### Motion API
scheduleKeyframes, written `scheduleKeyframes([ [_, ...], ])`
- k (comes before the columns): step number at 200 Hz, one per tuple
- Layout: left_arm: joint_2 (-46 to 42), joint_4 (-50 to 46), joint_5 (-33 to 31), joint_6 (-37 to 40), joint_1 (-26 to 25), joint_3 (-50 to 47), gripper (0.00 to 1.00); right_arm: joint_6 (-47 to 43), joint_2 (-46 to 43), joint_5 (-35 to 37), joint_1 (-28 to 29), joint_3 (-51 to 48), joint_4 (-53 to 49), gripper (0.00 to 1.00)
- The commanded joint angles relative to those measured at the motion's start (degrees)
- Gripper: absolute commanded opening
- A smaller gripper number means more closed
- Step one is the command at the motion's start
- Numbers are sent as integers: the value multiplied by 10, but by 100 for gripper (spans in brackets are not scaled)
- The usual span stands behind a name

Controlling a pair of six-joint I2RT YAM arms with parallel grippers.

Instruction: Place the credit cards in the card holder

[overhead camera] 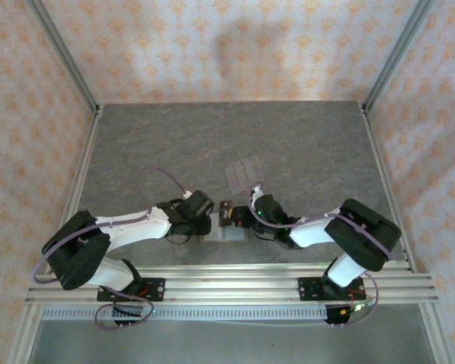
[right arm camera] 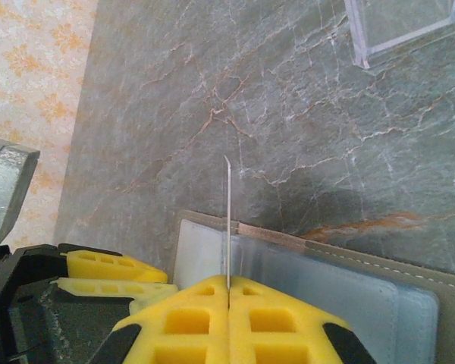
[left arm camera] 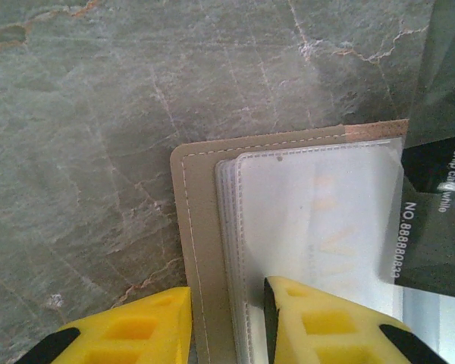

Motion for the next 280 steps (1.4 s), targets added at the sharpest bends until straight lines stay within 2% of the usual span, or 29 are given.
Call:
scheduleKeyframes([
  [1,9,-31,-12,0,5,-12,30,15,13,16,11,-16,33,0],
  [70,10,-25,-10,-3,5,-14,30,54,13,37,33,-50,50,0],
  [119,14,-22,-11,-1,5,-14,30,62,1,47,50,-52,14,0],
  [280,21,-18,-10,1,5,-9,30,49,14,1,58,-15,-58,0],
])
